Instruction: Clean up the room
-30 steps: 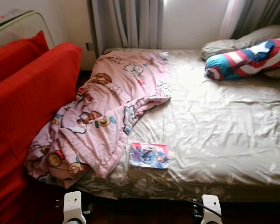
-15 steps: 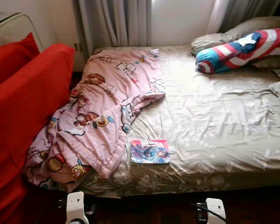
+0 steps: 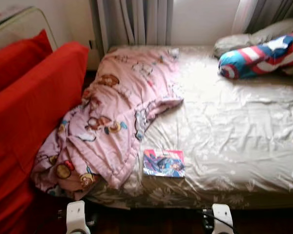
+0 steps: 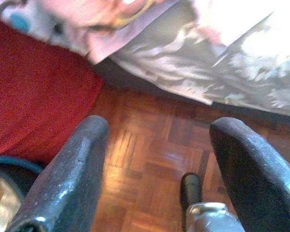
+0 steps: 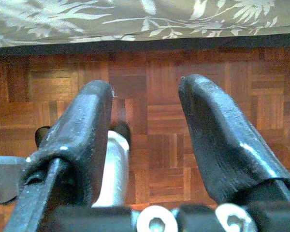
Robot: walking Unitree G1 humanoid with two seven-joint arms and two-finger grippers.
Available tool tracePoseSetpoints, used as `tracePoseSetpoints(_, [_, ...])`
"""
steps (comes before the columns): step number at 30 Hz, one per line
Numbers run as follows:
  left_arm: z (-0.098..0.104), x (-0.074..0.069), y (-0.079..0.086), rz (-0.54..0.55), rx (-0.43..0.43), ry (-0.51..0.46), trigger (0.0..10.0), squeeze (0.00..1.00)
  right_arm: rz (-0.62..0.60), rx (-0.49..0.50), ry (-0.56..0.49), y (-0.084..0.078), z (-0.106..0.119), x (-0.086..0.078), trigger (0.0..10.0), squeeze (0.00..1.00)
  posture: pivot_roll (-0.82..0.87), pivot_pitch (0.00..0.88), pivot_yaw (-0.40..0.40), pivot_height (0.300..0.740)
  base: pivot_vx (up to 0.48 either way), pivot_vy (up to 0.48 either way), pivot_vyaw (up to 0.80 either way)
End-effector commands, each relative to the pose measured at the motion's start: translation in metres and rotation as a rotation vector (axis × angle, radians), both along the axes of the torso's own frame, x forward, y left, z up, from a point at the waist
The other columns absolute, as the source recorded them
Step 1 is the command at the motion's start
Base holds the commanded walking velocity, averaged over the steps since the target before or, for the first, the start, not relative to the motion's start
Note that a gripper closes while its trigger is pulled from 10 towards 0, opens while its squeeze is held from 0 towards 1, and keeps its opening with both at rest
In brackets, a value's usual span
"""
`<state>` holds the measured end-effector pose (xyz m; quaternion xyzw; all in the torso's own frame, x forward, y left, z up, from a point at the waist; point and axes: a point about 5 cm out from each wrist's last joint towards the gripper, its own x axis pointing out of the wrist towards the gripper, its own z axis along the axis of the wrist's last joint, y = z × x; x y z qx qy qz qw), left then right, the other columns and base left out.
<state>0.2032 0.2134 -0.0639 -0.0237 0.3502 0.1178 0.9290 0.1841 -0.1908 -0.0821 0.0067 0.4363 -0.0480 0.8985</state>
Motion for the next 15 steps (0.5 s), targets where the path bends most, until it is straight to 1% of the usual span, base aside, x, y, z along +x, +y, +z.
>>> tracePoseSetpoints(1, [-0.0024,-0.0028,-0.0039,0.002,-0.014,0.009,10.0,0.0,-0.018,-0.004,0.019,-0.0053,-0.0021,-0.0056,10.0,0.0,-0.02,0.07,0.012,0.74,0.277,0.0,0.0])
tracePoseSetpoints(6, [-0.0026,-0.0028,-0.0052,0.0,-0.019,0.007,10.0,0.0,0.001,-0.017,0.018,-0.0061,-0.0019,-0.0056,10.0,0.0,-0.02,0.074,0.004,0.74,0.276,0.0,0.0])
tracePoseSetpoints(7, [-0.0026,-0.0028,-0.0054,0.0,-0.02,0.007,10.0,0.0,0.009,-0.019,0.015,-0.0062,-0.0016,-0.0052,10.0,0.0,-0.02,0.074,0.003,0.74,0.266,0.0,0.44])
tracePoseSetpoints(9, [-0.0027,-0.0029,-0.0058,0.001,-0.021,0.006,10.0,0.0,0.024,-0.022,0.012,-0.0059,-0.0013,-0.0046,10.0,0.0,-0.02,0.074,0.002,0.74,0.24,0.0,0.8])
tracePoseSetpoints(13, [-0.0029,-0.0031,-0.0067,0.003,-0.025,0.003,10.0,0.0,0.047,-0.02,0.001,-0.0047,-0.0002,-0.0026,10.0,0.0,-0.02,0.077,-0.004,0.74,0.0,0.0,0.8])
tracePoseSetpoints(15, [-0.0029,-0.0031,-0.0074,0.001,-0.028,0.0,10.0,0.0,0.047,-0.019,-0.004,-0.0077,0.0004,-0.0027,10.0,0.0,-0.02,0.077,-0.006,0.74,0.0,0.0,0.8])
